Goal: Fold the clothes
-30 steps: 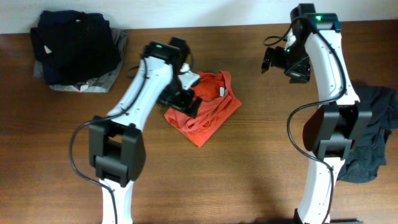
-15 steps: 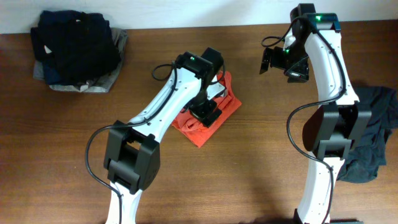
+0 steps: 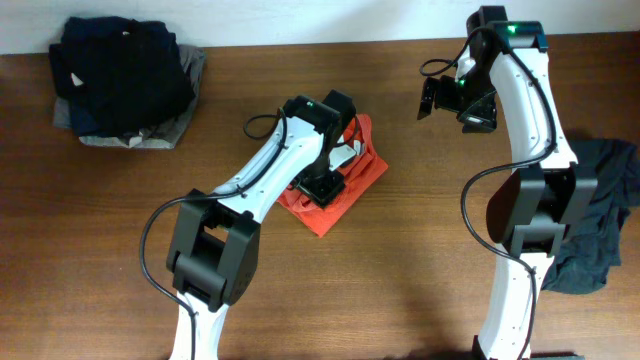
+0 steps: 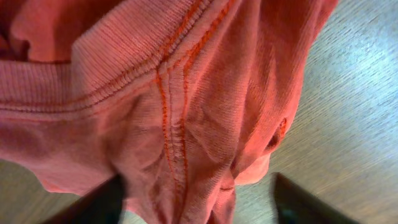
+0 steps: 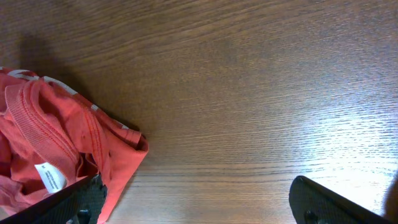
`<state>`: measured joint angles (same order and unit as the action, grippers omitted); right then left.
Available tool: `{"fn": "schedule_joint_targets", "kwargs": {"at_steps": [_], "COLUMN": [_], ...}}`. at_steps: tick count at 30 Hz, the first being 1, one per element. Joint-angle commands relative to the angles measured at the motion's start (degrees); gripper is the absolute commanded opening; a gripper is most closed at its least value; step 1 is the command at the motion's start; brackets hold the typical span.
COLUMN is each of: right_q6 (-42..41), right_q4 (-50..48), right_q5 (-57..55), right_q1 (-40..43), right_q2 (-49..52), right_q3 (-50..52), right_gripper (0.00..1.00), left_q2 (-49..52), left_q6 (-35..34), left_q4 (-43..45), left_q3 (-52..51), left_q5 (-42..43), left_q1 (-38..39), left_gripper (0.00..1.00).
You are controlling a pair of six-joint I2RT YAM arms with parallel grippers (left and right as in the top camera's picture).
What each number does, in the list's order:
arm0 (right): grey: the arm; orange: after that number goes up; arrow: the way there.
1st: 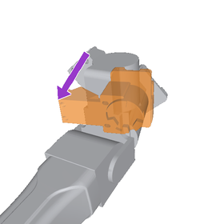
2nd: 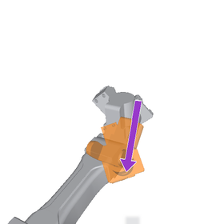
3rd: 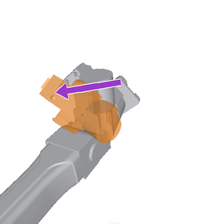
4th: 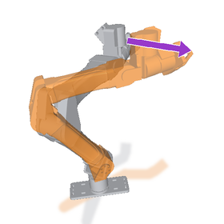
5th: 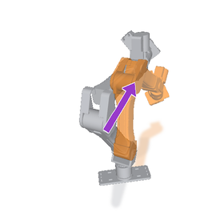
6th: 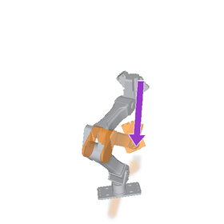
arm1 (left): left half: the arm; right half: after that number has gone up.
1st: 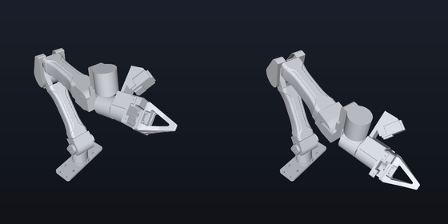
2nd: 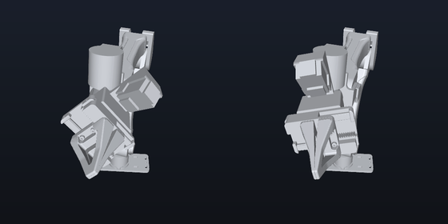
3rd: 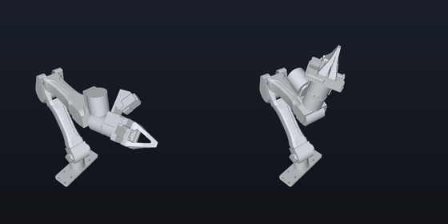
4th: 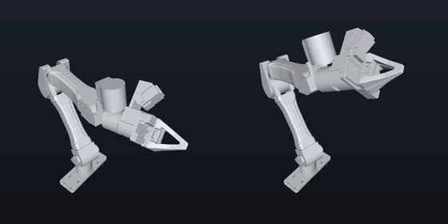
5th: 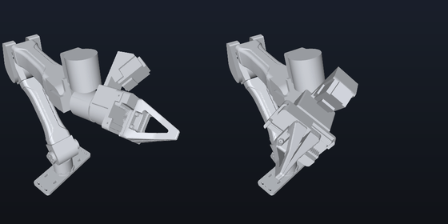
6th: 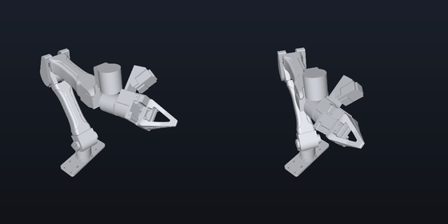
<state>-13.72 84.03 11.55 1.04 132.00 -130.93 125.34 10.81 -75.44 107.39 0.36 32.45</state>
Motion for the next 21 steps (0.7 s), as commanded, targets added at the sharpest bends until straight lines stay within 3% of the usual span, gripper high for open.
{"fn": "schedule_joint_targets", "kwargs": {"at_steps": [1, 5, 6, 8, 21], "right_q6": [0.24, 0.22, 0.22, 0.22, 0.22], "right_q4": [0.2, 0.2, 0.2, 0.2, 0.15], "right_q5": [-0.2, -1.05, -1.25, -1.68, -1.73], "right_q1": [-0.33, -0.33, -0.33, -0.33, -0.33], "right_q2": [-0.15, -0.15, -0.15, -0.15, -0.15], "right_q3": [-0.48, -0.48, -0.48, -0.48, -0.48], "right_gripper": [0.99, 0.99, 0.99, 0.99, 0.99], "left_q2": [0.35, 0.33, 0.33, 0.33, -1.07], "left_q6": [-0.07, -0.92, -1.01, -1.14, -10.23], "left_q4": [0.46, 0.39, 0.35, 0.13, -3.93], "left_q3": [-0.46, -0.46, -0.44, -0.44, -0.42], "left_q5": [-0.24, -0.39, -0.42, -0.42, -2.32], "left_q1": [-0.09, -0.09, -0.07, -0.09, -0.07], "left_gripper": [0.48, 0.38, 0.3, 0.02, 0.0]}}
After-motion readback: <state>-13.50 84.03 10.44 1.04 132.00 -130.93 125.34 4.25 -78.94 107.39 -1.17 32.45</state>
